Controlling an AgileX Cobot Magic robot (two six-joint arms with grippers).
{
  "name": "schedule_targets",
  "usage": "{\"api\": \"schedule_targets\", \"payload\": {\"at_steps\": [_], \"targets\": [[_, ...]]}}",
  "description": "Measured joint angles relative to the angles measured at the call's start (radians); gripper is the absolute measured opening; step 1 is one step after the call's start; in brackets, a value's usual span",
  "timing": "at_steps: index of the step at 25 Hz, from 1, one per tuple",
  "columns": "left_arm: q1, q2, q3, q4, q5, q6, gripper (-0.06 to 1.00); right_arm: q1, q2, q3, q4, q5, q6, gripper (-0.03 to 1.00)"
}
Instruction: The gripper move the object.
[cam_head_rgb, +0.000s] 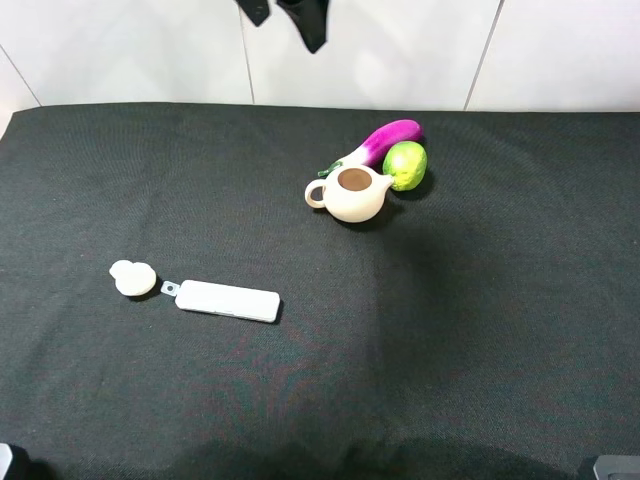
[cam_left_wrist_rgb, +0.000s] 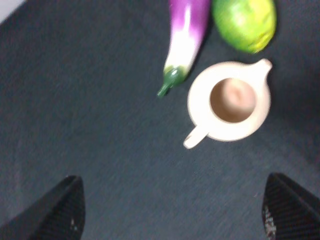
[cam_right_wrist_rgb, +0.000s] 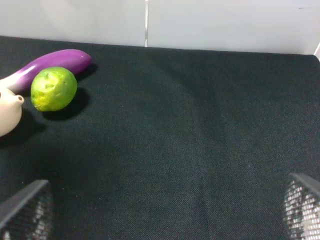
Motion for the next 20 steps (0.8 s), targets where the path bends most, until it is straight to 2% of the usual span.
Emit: {"api": "schedule_targets", "payload": {"at_steps": [7,13,20], "targets": [[0.086,-0.128,0.182,0.025,-0.002,0.000,0.76,0.000,0.000,0.000,0.000,0.000,0.000,0.69],[0.182,-0.284,0.440,0.031,-0.014,0.000,0.76,0.000,0.000,0.000,0.000,0.000,0.000,0.69],[0.337,-0.472,0.769,0.031,-0.091,0.000,0.76,0.000,0.000,0.000,0.000,0.000,0.000,0.69]]}}
